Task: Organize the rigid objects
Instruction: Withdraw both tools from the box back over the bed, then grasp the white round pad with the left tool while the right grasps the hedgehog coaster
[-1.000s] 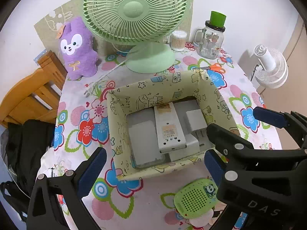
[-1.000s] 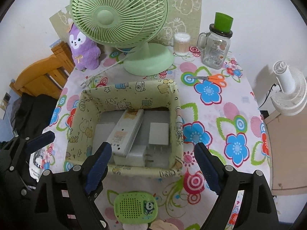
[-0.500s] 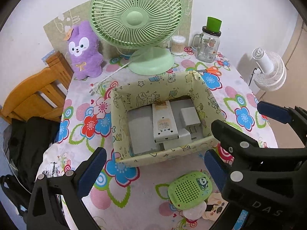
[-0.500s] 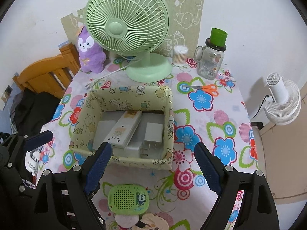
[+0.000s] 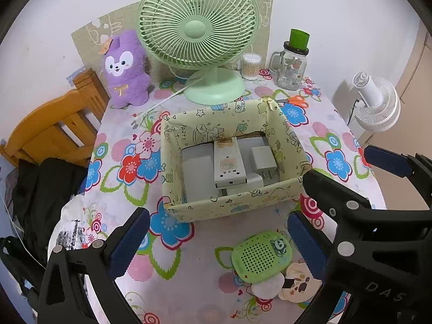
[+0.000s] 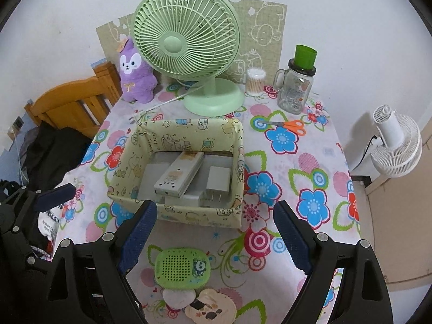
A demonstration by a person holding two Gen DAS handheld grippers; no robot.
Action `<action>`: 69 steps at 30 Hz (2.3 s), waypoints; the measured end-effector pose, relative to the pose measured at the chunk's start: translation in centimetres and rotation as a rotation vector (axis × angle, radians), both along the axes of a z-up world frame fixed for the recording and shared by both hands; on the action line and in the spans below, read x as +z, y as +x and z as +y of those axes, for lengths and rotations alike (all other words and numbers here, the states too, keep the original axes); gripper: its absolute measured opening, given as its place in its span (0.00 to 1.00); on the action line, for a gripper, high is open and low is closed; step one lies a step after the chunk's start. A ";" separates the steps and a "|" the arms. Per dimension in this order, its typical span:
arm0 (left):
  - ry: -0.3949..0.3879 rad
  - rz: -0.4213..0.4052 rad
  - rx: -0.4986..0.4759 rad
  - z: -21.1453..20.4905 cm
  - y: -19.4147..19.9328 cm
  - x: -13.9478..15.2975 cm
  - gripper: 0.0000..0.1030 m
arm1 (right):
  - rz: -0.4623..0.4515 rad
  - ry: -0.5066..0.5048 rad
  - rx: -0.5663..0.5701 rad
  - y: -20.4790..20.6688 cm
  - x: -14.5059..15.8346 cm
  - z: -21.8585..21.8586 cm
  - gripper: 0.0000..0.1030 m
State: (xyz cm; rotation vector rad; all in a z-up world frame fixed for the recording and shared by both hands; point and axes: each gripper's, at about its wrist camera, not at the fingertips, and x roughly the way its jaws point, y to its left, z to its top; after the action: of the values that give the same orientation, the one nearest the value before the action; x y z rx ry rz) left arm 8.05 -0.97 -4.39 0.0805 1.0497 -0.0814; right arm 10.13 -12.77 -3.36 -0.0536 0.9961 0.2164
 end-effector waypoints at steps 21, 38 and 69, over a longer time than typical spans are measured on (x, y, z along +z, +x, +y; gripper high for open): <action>-0.023 0.030 0.003 -0.5 -2.5 -1.7 1.00 | -0.007 -0.012 -0.006 -3.4 -0.9 -1.7 0.87; -0.049 0.134 -0.050 -1.7 -2.8 -6.7 1.00 | 0.063 -0.017 -0.042 -4.7 -5.1 -3.3 0.87; -0.054 0.319 -0.085 -3.8 -3.8 -14.5 0.97 | 0.232 -0.037 -0.094 -5.2 -12.9 -5.2 0.87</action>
State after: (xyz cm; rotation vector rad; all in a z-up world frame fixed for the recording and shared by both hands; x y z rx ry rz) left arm 4.24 -4.81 -18.87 0.0646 1.3615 -0.2043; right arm 4.95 -17.99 -16.31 -0.0158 1.2305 0.1198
